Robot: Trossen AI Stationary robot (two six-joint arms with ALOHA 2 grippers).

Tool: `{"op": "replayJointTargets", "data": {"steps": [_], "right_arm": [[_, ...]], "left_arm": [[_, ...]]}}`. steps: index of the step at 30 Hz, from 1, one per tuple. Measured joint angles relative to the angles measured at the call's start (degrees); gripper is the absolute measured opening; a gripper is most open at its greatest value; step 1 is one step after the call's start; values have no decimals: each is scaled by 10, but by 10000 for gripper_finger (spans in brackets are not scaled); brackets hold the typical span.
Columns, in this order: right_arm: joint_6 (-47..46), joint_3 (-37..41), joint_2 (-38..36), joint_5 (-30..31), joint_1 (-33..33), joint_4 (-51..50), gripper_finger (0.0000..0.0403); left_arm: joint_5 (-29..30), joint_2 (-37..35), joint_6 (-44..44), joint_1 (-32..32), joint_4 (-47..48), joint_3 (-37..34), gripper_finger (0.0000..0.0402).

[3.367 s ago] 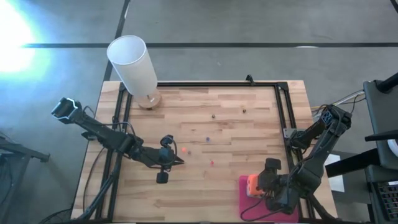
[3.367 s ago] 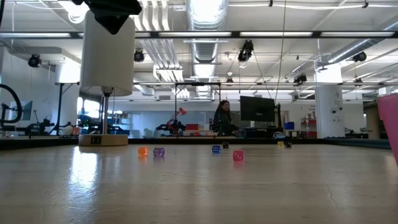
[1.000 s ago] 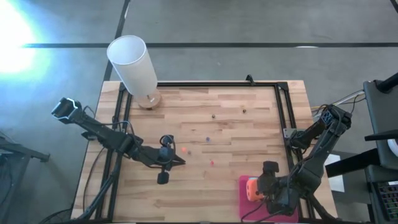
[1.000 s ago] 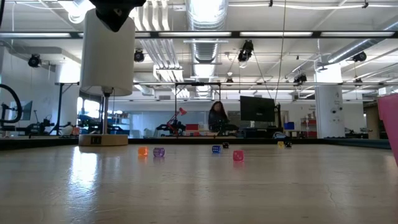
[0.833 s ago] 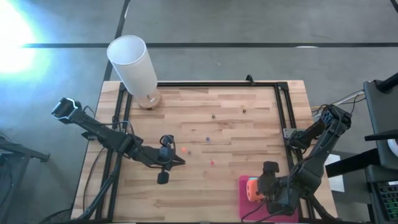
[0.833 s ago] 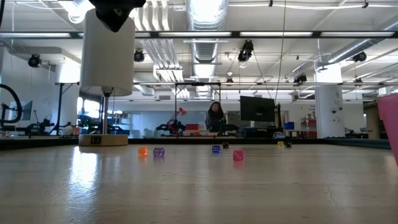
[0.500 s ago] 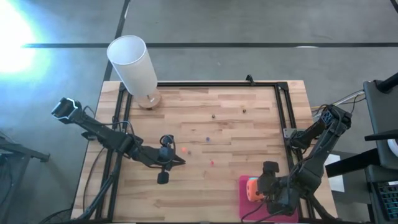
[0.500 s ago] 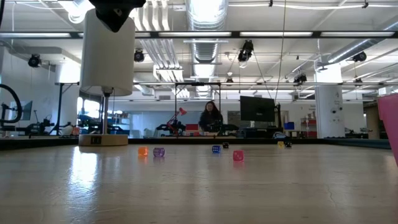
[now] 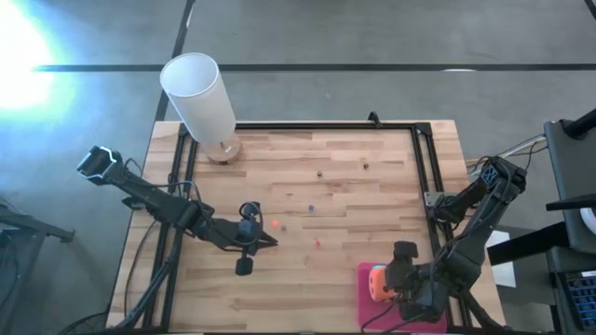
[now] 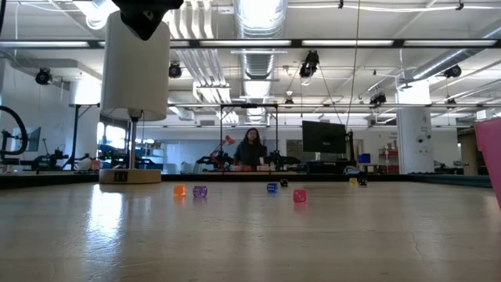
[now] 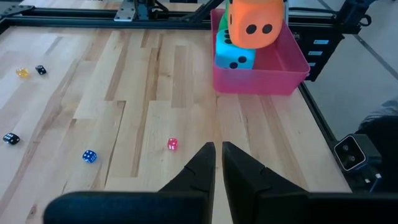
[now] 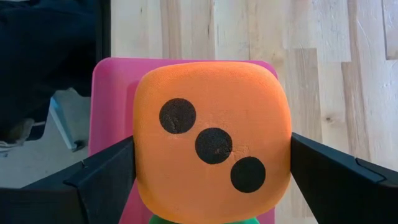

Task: Pick & Place Dice
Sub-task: Put the large orange die into the bin

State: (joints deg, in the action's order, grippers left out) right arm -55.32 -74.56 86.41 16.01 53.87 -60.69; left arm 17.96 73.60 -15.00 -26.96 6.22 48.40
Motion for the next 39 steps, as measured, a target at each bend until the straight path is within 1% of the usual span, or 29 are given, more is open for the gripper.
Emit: {"op": "replayJointTargets", "data": {"steps": [21,27,30,35,39], "right_arm": [[0,0,-1,7,-1,-6,382],[2,0,-1,34,-1,-7,382],[-7,0,-1,35,-1,-8,382],[-21,0,-1,37,-1,-19,396],[-39,0,-1,48,0,-20,399]], "left_arm": [[0,0,0,0,0,0,36],[0,0,0,0,0,0,36],[0,0,0,0,0,0,36],[0,0,0,0,0,0,36],[0,0,0,0,0,0,36]]}}
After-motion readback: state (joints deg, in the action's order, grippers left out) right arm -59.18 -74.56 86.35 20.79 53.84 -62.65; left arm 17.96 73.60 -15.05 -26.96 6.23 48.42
